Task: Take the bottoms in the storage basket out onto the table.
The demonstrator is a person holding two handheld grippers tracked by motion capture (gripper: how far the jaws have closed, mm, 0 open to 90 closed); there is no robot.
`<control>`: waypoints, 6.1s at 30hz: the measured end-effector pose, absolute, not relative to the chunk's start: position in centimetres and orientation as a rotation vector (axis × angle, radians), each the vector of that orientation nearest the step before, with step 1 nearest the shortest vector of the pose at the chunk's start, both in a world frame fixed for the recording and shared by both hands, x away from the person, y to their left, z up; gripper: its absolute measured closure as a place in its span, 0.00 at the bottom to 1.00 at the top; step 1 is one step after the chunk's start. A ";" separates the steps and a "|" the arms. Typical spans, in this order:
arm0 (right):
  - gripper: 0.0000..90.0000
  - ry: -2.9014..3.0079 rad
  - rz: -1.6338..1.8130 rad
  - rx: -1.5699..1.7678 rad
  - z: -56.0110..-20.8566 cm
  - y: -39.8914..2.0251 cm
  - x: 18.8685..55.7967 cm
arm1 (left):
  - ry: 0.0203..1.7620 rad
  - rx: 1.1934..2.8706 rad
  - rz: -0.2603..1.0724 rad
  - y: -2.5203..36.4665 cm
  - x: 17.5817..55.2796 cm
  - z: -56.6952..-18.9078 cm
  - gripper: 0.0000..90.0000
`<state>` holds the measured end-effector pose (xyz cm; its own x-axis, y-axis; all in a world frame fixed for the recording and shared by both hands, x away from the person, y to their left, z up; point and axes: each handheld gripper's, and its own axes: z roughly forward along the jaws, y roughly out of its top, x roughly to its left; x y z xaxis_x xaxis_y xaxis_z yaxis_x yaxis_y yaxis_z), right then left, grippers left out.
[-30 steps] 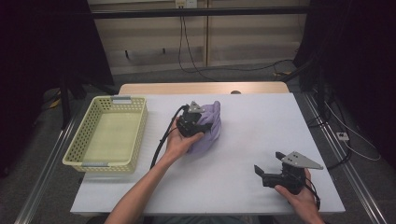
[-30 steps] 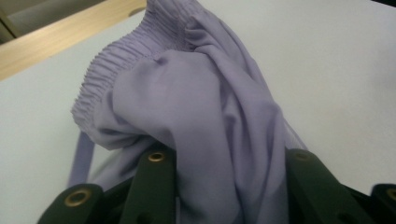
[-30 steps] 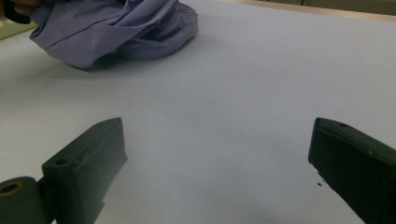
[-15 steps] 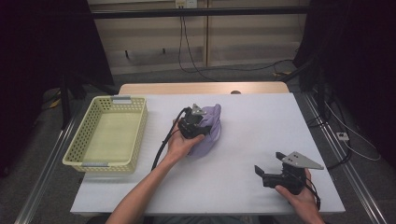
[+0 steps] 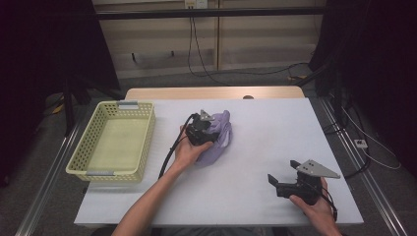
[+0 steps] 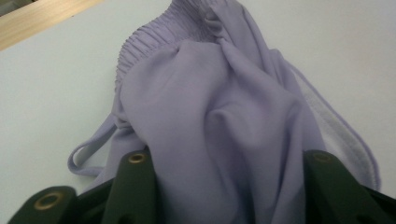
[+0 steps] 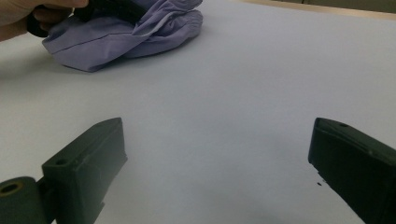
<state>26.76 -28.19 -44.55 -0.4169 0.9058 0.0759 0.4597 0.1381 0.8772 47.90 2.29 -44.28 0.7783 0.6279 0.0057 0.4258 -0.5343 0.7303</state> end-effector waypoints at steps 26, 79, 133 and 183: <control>0.05 1.947 1.217 1.314 -44.6 -28.2 26.8 | 0.805 2.225 0.267 1.9 48.2 -45.2 0.23; 0.05 1.943 1.237 1.328 -44.7 -28.6 26.9 | 0.774 2.076 0.330 2.9 46.3 -40.7 0.07; 0.05 1.919 1.215 1.315 -44.5 -28.1 27.3 | 0.749 2.026 0.499 6.9 42.0 -37.0 0.07; 0.05 1.916 1.202 1.327 -44.6 -28.2 27.1 | 0.800 1.973 0.562 13.6 37.1 -37.9 0.07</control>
